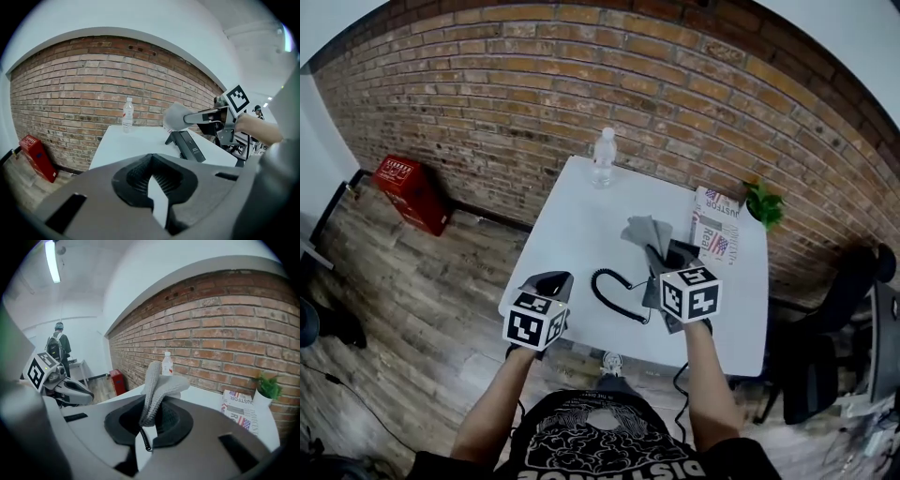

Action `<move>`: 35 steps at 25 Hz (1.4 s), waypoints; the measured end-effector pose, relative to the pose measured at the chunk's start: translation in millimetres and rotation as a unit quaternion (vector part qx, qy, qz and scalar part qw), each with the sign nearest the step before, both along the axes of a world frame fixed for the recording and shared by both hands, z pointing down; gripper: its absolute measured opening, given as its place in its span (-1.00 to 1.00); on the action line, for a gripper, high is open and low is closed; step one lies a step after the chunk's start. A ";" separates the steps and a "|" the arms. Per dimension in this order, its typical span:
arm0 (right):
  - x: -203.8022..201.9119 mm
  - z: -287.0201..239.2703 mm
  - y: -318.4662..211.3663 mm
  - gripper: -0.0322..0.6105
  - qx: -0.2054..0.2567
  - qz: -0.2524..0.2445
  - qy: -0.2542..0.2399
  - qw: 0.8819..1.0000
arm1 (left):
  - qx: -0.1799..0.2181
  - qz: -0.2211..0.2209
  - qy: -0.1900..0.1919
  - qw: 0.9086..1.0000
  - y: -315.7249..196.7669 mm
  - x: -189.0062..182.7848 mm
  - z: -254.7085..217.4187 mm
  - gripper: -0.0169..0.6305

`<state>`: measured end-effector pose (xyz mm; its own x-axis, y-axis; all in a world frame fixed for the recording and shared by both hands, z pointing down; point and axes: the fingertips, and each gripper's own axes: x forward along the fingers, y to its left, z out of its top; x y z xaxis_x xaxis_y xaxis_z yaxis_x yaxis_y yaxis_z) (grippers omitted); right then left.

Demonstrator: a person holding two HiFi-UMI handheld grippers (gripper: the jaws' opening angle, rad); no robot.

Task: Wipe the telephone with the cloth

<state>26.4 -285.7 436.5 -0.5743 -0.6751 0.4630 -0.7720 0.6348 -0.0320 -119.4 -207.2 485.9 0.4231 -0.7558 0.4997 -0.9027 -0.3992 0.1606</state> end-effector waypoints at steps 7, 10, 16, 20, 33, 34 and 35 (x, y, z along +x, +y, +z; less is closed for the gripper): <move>16.8 -17.7 47.8 -0.87 0.028 0.045 -0.015 0.999 | 0.023 0.021 0.006 1.000 17.6 2.2 -16.2 -0.93; 21.7 -25.0 68.8 -0.87 0.038 0.057 -0.022 0.997 | 0.032 0.029 0.006 0.999 25.6 5.0 -23.0 -0.93; 36.0 -29.1 103.4 -0.87 0.053 0.087 -0.027 0.994 | 0.048 0.046 0.014 0.998 38.9 15.7 -31.0 -0.93; 44.2 -26.6 121.7 -0.87 0.057 0.102 -0.026 0.993 | 0.053 0.056 0.018 0.997 47.8 21.6 -32.9 -0.93; 56.4 -28.2 152.5 -0.87 0.062 0.132 -0.026 0.989 | 0.058 0.077 0.013 0.995 72.8 25.9 -38.7 -0.93; 57.1 -28.7 154.0 -0.87 0.062 0.132 -0.026 0.989 | 0.058 0.078 0.012 0.995 74.1 26.7 -39.1 -0.93; 57.8 -29.2 155.4 -0.87 0.063 0.133 -0.027 0.989 | 0.059 0.079 0.012 0.995 75.1 27.2 -39.5 -0.93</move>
